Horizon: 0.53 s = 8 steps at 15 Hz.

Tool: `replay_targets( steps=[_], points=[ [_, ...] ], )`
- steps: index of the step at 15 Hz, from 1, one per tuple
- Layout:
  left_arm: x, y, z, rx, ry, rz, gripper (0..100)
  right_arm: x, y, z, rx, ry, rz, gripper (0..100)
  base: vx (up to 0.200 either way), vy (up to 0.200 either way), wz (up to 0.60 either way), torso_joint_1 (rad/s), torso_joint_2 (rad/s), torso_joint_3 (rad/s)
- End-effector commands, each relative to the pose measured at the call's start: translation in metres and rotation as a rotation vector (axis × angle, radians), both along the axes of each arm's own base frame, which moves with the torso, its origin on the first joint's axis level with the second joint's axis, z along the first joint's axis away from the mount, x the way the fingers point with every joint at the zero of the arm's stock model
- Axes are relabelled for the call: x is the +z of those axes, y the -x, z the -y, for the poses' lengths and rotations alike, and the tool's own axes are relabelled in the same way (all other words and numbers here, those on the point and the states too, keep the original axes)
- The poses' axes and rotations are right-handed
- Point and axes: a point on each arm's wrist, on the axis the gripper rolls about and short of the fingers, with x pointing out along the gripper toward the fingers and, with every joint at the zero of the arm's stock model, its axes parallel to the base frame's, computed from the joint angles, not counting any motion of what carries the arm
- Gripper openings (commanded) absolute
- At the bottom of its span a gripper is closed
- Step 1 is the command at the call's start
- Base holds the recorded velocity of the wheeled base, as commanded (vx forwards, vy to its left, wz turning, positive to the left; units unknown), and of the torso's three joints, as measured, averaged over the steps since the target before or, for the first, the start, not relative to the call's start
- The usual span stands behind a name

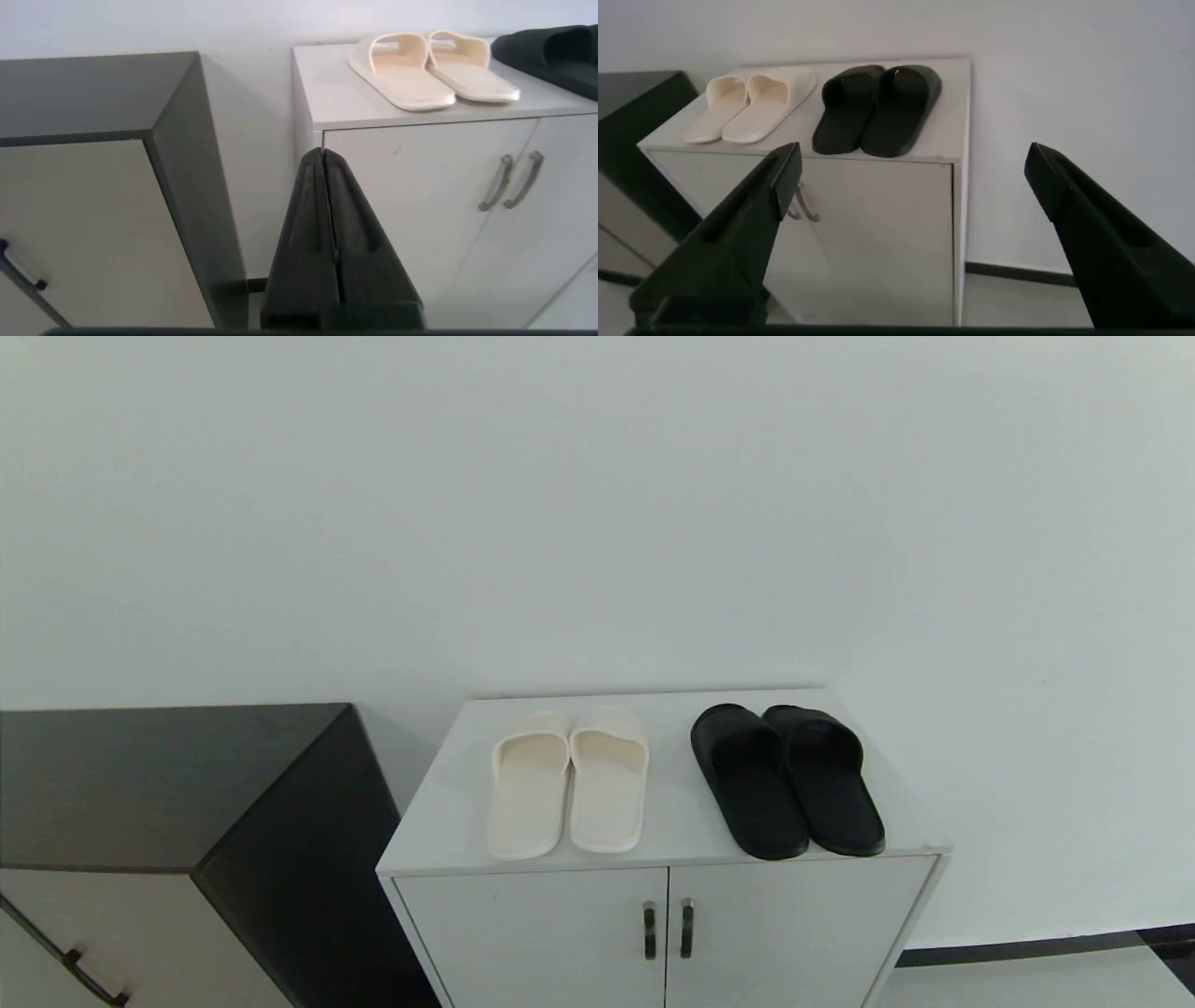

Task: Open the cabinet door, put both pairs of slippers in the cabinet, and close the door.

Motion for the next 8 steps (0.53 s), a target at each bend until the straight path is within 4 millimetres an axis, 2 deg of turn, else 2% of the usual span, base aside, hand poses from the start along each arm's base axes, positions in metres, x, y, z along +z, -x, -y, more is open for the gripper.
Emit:
replay_targets(
  steps=[1, 2, 3, 5, 8],
  points=[
    [0.000, 0.000, 0.000, 0.000, 0.000, 0.000, 0, 0.010, -0.073, -0.012, 0.098, -0.054, -0.204, 100, 0.000, 0.000, 0.00, 0.000, 0.00, 0.000],
    [0.000, 0.000, 0.000, 0.000, 0.000, 0.000, 0, 0.011, -0.082, -0.015, 0.105, -0.046, -0.233, 100, 0.000, 0.000, 0.00, 0.000, 0.00, 0.000],
    [0.000, 0.000, 0.000, -0.002, -0.004, 0.000, 0, 0.008, -0.111, -0.030, 0.059, 0.006, -0.304, 100, 0.000, 0.000, 0.00, 0.000, 0.00, 0.000],
    [0.000, 0.000, 0.000, -0.002, -0.004, 0.000, 0, 0.006, -0.137, -0.067, 0.081, 0.005, -0.314, 100, 0.000, 0.000, 0.00, 0.000, 0.00, 0.000],
    [0.000, 0.000, 0.000, -0.002, -0.003, 0.000, 0, 0.003, -0.185, -0.098, 0.068, 0.011, -0.309, 100, 0.000, 0.000, 0.00, 0.000, 0.00, 0.000]
  ],
)
